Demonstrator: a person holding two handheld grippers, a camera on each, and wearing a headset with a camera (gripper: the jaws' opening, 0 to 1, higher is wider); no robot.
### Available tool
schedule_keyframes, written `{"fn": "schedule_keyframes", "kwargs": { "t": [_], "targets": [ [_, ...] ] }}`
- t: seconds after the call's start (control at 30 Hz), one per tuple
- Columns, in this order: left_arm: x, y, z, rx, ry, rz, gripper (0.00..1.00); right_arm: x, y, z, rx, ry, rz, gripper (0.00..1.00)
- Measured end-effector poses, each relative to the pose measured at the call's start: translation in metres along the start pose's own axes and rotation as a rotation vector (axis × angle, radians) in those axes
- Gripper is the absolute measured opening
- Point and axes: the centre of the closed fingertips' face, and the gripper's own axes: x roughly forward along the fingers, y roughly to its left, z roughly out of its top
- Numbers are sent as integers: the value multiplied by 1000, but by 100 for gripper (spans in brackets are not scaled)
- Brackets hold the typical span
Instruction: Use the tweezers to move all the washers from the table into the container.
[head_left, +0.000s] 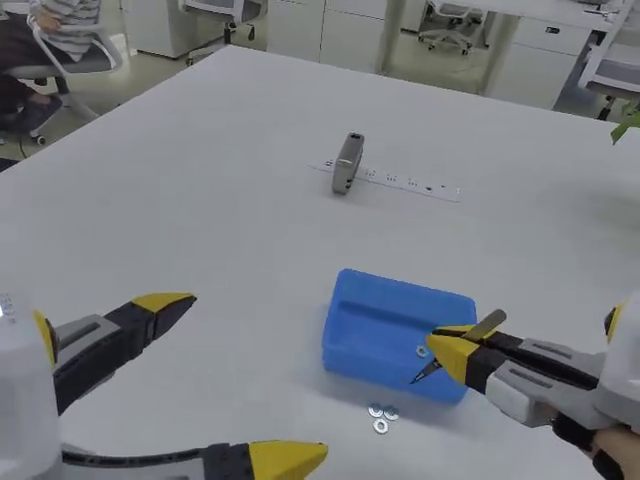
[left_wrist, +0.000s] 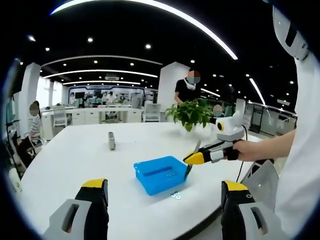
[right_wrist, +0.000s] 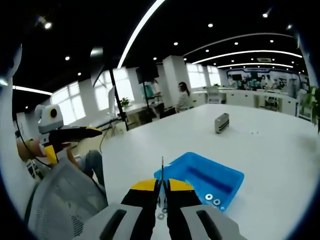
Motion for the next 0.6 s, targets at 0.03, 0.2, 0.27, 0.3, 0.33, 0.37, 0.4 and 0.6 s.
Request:
{"fn": "schedule_keyframes", "kwargs": {
  "t": [0.03, 0.2, 0.27, 0.3, 0.33, 0.37, 0.4, 0.6],
  "targets": [
    [-1, 1, 0, 5, 3, 23, 96, 2, 0, -4, 1, 10, 12, 3],
    [-2, 4, 4, 1, -1, 71, 96, 11, 0, -15, 49, 25, 34, 3],
    [-2, 5, 9, -1, -11, 79, 96, 16, 0, -20, 83, 33, 28, 3],
    [-2, 5, 12, 0, -24, 78, 96, 19, 0, -22, 84, 39, 24, 3],
    [-1, 6, 12, -1, -26, 81, 96, 22, 0, -27, 94, 57, 15, 3],
    [0, 9, 12, -5, -24, 85, 96, 23, -1, -31, 107, 69, 9, 3],
    [2, 11, 11, -8, -24, 81, 96, 26, -1, -35, 107, 71, 1, 3],
    [3, 7, 13, -17, -14, 7, 96, 33, -1, -42, 159, 68, -44, 3]
  ]
}}
